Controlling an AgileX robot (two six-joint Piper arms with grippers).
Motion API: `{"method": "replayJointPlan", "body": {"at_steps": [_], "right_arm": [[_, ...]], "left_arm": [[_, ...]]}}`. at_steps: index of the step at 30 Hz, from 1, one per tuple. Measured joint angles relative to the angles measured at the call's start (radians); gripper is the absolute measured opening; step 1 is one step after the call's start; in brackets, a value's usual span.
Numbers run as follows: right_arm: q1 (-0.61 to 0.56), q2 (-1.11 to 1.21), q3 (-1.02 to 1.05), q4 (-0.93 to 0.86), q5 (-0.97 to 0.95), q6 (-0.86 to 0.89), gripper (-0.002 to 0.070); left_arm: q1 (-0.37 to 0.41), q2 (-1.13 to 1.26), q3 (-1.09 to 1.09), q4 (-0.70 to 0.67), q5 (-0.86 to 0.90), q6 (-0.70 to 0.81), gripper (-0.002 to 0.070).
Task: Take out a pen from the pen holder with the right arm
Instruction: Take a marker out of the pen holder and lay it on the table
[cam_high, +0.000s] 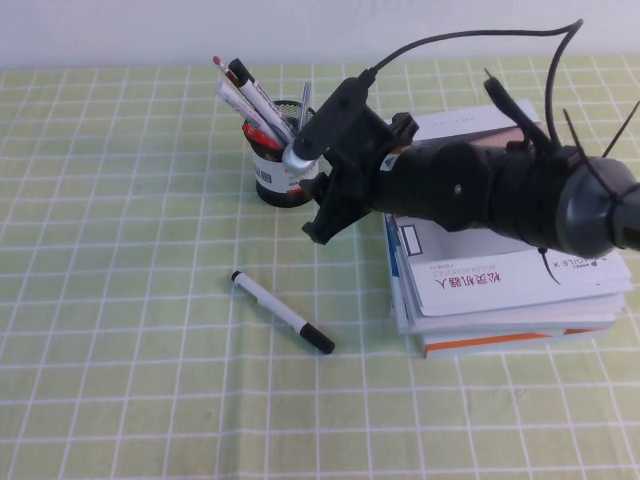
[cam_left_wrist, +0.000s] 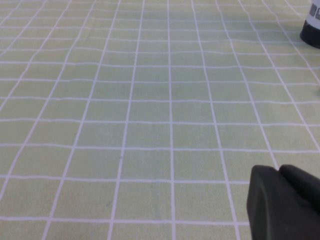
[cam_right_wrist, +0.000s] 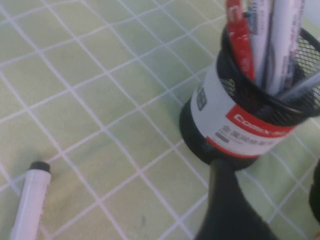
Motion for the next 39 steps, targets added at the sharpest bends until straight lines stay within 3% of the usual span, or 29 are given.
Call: {"method": "replayJointPlan", "body": {"at_steps": [6, 19, 39], "right_arm": [[0.029, 0.058, -0.075, 0.0, -0.014, -0.087, 0.0307], [0.048, 0.226, -0.329, 0.007, -0.016, -0.098, 0.031], [0.031, 0.329, -0.429, 0.033, -0.069, -0.098, 0.031]], "left_arm": [[0.0, 0.0, 0.0, 0.0, 0.0, 0.0, -0.0005], [0.0, 0.0, 0.0, 0.0, 0.0, 0.0, -0.0005], [0.0, 0.0, 0.0, 0.0, 0.0, 0.0, -0.0005]]}}
